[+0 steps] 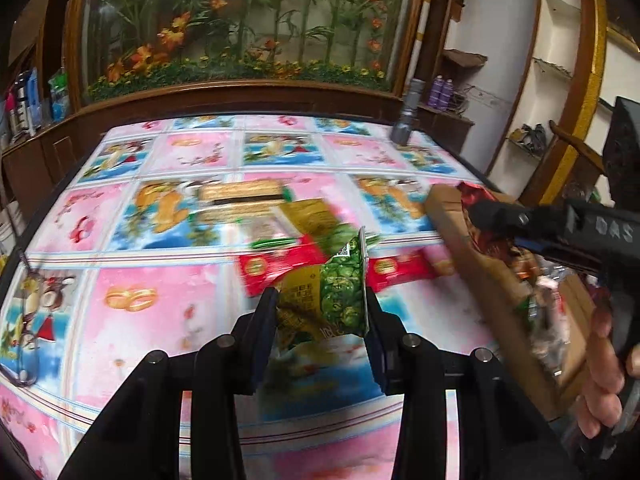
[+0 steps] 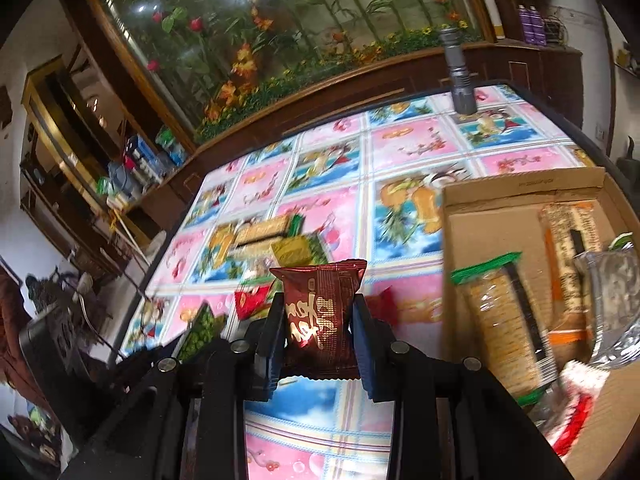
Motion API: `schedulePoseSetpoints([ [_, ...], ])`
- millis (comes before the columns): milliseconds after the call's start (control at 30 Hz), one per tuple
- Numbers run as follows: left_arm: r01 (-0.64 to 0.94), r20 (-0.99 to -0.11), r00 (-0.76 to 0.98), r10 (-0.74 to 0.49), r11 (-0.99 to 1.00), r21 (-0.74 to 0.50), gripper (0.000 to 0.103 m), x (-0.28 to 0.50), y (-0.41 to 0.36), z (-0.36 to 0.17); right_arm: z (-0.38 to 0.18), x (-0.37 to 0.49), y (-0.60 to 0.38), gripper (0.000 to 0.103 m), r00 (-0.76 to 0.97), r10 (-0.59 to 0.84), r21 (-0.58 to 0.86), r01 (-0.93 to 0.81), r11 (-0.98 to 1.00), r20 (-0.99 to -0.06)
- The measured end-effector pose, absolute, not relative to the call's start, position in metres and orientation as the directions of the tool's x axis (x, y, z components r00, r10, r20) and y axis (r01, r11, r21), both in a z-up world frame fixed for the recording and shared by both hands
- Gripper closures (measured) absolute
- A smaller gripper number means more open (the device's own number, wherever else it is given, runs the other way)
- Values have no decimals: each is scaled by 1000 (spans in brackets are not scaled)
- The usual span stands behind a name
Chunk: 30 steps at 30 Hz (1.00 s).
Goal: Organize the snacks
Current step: 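Carry the pea snack bag with the left gripper while the right carries the dark red bag into the box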
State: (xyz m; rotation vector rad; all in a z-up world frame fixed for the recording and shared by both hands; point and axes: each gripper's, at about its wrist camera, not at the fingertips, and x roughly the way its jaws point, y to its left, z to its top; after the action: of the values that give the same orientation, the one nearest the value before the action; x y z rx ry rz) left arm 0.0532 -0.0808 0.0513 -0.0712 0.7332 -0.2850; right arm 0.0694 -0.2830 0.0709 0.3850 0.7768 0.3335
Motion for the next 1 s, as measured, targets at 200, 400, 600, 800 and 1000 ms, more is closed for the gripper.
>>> schedulePoseSetpoints([
  [200,331,-638,676,-369,925,-185,64,47,-140,60,81,71,-348,70,736,366,511,-32,859,-570],
  [400,425,-640,620,-455,880,-213,64,41,-201,62,69,78,-397,70,728,359,572,55,819,-585],
  [600,479,-671,570,-475,855,-198,63,37,-242,49,49,86,-413,70,677,390,604,103,790,-625],
  [800,509,-678,554,-483,841,-184,63,32,-260,42,48,83,-427,70,665,244,506,232,831,-706],
  [1000,526,-674,547,-497,830,-186,63,32,-262,40,43,83,-432,70,641,208,471,271,839,-739],
])
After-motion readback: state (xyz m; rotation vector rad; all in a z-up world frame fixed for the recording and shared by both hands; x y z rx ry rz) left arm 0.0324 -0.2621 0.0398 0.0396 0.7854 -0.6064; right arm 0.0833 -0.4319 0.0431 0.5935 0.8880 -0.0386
